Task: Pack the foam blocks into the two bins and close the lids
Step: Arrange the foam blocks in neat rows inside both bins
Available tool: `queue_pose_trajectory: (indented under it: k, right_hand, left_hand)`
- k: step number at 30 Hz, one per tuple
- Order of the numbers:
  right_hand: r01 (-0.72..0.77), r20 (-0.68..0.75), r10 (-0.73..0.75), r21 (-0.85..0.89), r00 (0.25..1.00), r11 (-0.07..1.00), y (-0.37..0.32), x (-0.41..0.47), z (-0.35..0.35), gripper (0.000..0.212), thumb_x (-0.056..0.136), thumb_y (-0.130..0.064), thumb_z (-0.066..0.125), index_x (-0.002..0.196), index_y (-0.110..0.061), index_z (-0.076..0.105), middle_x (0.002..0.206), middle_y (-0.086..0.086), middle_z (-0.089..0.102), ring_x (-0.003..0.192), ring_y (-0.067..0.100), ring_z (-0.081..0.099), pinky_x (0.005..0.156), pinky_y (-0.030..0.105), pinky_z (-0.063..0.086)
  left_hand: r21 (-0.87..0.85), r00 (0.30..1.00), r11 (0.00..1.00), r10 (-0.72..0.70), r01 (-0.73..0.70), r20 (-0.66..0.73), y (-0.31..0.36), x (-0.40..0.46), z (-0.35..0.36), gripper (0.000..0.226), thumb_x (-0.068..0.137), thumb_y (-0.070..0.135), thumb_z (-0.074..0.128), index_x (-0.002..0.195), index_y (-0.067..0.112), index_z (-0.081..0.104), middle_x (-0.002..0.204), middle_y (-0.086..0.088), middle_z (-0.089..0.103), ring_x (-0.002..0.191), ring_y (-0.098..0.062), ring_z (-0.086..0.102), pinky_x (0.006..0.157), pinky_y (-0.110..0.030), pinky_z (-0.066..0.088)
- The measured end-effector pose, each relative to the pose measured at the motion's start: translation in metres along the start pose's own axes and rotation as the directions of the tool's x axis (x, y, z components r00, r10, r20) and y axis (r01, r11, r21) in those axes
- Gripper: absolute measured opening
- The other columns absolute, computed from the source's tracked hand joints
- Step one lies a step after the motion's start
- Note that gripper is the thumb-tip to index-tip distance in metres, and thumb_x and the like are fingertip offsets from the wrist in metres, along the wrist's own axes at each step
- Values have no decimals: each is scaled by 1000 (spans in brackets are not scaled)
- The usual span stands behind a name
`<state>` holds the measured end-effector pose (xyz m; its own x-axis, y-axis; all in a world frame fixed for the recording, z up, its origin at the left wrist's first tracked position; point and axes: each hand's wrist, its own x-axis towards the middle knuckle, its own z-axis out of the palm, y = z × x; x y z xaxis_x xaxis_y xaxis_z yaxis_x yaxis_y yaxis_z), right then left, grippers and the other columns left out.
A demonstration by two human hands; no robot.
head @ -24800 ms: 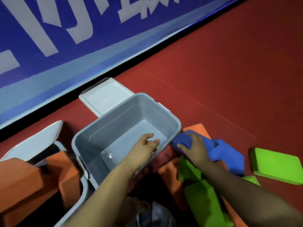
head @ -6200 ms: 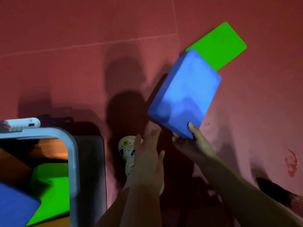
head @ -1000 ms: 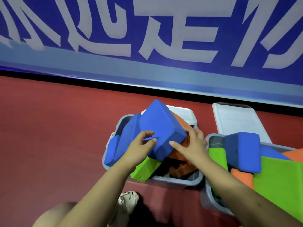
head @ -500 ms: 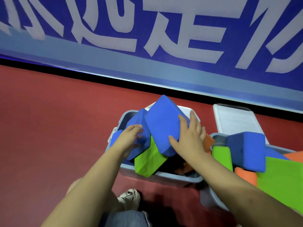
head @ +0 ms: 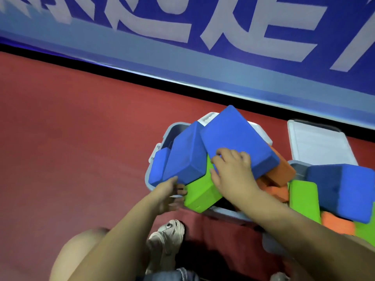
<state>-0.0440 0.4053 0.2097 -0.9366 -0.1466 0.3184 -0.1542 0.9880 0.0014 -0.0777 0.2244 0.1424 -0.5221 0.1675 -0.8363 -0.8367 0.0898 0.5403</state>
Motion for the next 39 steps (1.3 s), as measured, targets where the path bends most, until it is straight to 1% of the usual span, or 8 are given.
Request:
queue_pose_trajectory:
  k: [2,5,10,13,18,22,29,39]
  right_hand:
    - [123,57,-139,219,989,968,-15,-35,10,20,77,-37,50,73,-21,61,75,-1,59,67,20,60,61,30,47]
    - [27,378,-142,294,915,956,-12,-95,50,25,69,-44,47,60,-24,58,61,-8,56,56,12,61,48,18,44]
    - [-514,659,214,300,721,804,40,-109,127,41,75,-32,56,108,-11,65,112,10,62,105,30,59,97,36,45]
    - [-618,738,278,232,615,751,41,-106,143,53,79,-31,58,130,-23,51,130,7,56,121,27,52,104,37,40]
    - [-548,859,138,184,493,816,36,-92,168,49,85,-42,28,120,-22,57,136,5,52,128,23,45,109,40,32]
    - [-459,852,116,155,510,875,36,-88,166,54,89,-25,12,124,-11,51,135,12,47,131,25,41,108,39,33]
    - [-398,858,91,138,505,907,35,-101,168,32,95,-14,33,123,-10,48,133,15,47,130,28,42,109,39,32]
    - [-550,872,81,230,482,803,18,-118,144,45,86,-36,32,112,-13,61,125,9,59,119,24,52,102,35,41]
  left_hand:
    - [57,1000,998,-3,3,4,-2,10,-12,49,97,56,32,108,18,60,104,2,65,96,-16,57,79,-36,41]
    - [299,999,953,40,-43,16,-3,13,-12,52,91,62,42,121,21,57,123,4,59,114,-18,54,87,-39,45]
    - [511,990,849,134,-135,39,3,12,12,39,94,50,47,118,20,55,122,-2,58,114,-21,56,87,-39,49]
    - [518,985,842,170,-153,15,5,18,14,36,94,49,48,115,21,57,121,-3,58,115,-22,54,85,-38,48]
    - [530,964,816,266,-232,13,2,22,12,28,92,47,53,99,23,65,117,-10,65,106,-27,61,81,-35,48]
    - [492,954,828,298,-269,20,3,19,13,28,90,50,54,100,28,67,113,0,66,110,-19,61,91,-38,50]
    - [486,982,855,181,-184,54,10,7,12,38,92,53,48,99,21,68,114,-1,67,108,-19,63,92,-41,51]
    - [617,981,773,42,-151,187,20,-30,3,41,94,49,49,121,22,62,122,4,64,110,-16,62,86,-38,52]
